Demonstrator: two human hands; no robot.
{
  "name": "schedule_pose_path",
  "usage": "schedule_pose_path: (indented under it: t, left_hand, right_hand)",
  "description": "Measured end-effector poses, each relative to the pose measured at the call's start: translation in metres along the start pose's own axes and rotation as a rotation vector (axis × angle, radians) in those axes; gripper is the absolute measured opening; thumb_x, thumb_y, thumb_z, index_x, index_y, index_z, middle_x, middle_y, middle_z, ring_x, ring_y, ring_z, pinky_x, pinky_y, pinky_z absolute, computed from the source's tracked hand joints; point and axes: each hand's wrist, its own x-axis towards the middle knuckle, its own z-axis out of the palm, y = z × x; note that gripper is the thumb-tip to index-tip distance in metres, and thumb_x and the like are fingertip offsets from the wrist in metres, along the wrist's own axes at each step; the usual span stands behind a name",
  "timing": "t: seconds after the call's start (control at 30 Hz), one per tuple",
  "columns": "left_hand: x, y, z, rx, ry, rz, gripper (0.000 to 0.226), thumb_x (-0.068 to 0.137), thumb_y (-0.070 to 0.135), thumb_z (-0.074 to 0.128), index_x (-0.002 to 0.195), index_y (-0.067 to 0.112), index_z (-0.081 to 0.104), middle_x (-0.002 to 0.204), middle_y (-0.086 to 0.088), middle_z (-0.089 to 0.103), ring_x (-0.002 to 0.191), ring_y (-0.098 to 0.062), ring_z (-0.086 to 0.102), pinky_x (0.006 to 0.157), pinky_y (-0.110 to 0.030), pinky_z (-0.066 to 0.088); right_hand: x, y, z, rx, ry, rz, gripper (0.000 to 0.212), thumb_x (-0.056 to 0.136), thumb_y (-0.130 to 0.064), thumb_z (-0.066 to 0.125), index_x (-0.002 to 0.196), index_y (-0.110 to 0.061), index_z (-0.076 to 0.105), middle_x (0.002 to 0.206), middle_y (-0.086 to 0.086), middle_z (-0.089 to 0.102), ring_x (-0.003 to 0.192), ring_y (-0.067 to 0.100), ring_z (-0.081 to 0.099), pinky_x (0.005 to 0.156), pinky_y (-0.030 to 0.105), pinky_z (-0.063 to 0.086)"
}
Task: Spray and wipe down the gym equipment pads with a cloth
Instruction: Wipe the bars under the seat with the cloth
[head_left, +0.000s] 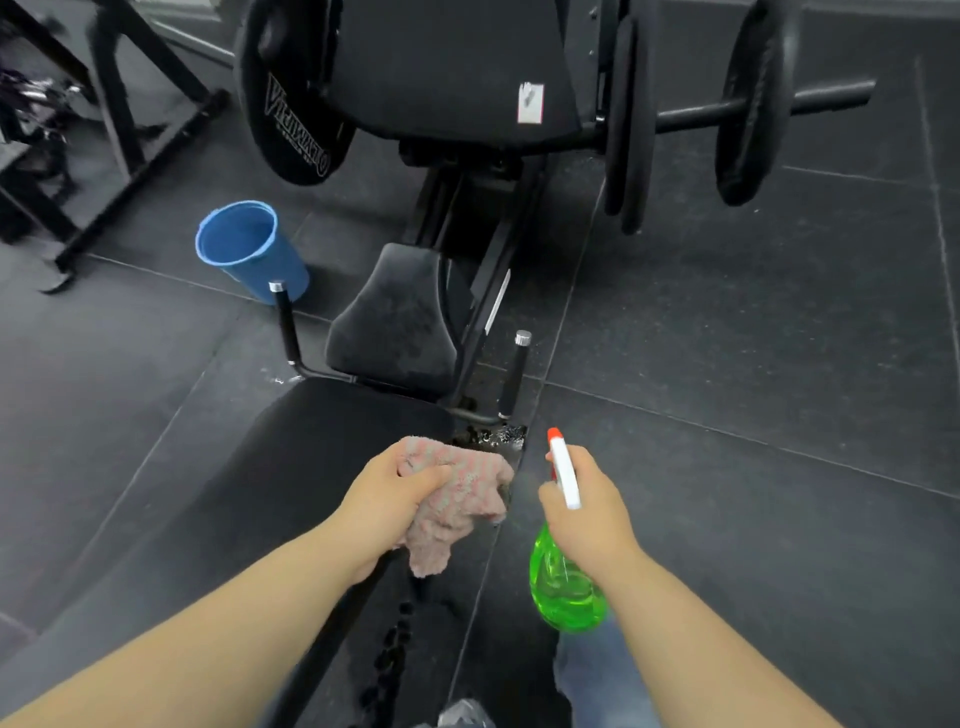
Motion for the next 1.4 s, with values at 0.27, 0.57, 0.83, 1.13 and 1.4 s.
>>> schedule_pose_path:
  t: [0.27, 0.57, 0.83, 1.13, 1.4]
  left_hand:
    - [0.232, -0.14, 0.029, 0.345, 0.349, 0.174, 0.018, 0.089, 0.016, 0.051, 0.093, 0.032, 0.057, 0.09, 0.008, 0.066, 0.088, -0.009, 0.062, 0.068, -0.022, 0.043]
    - [0.335, -0.173, 0.006, 0.47, 0.47, 0.318, 0.02, 0.089, 0.022, 0.05, 0.098, 0.03, 0.067, 0.096, 0.008, 0.068, 0.092, -0.016, 0.061, 0.075, -0.031, 0.044]
    - [0.327, -0.176, 0.012, 0.426, 0.486, 0.333, 0.018, 0.09, 0.021, 0.051, 0.084, 0.029, 0.066, 0.084, 0.009, 0.068, 0.081, -0.011, 0.061, 0.069, -0.028, 0.045]
    - [0.333, -0.173, 0.013, 0.394, 0.437, 0.25, 0.018, 0.09, 0.022, 0.054, 0.083, 0.024, 0.07, 0.084, 0.002, 0.07, 0.078, -0.017, 0.064, 0.067, -0.028, 0.049]
    - [0.357, -0.167, 0.036, 0.858, 0.381, 0.379, 0.021, 0.094, 0.027, 0.044, 0.091, 0.019, 0.063, 0.088, 0.002, 0.064, 0.086, -0.023, 0.057, 0.076, -0.035, 0.044]
  right_hand:
    - [0.214, 0.142, 0.12, -0.39, -0.27, -0.268, 0.019, 0.081, -0.027, 0.051, 0.099, -0.022, 0.052, 0.086, 0.0, 0.05, 0.09, 0.021, 0.043, 0.067, 0.033, 0.037]
    - [0.33, 0.177, 0.22, -0.478, -0.235, -0.511, 0.012, 0.085, -0.02, 0.056, 0.084, -0.014, 0.046, 0.08, 0.002, 0.052, 0.077, 0.029, 0.046, 0.064, 0.033, 0.031]
    - [0.323, 0.18, 0.236, -0.511, -0.232, -0.431, 0.026, 0.091, -0.014, 0.048, 0.07, -0.017, 0.032, 0.078, 0.0, 0.044, 0.082, 0.028, 0.045, 0.066, 0.032, 0.031]
    - [0.309, 0.186, 0.211, -0.642, -0.139, -0.434, 0.022, 0.092, -0.014, 0.046, 0.076, -0.016, 0.032, 0.103, 0.013, 0.058, 0.099, 0.035, 0.055, 0.075, 0.038, 0.043]
    - [0.318, 0.203, 0.188, -0.646, -0.116, -0.365, 0.023, 0.095, -0.017, 0.042, 0.076, -0.017, 0.03, 0.098, 0.01, 0.055, 0.099, 0.034, 0.055, 0.072, 0.036, 0.042]
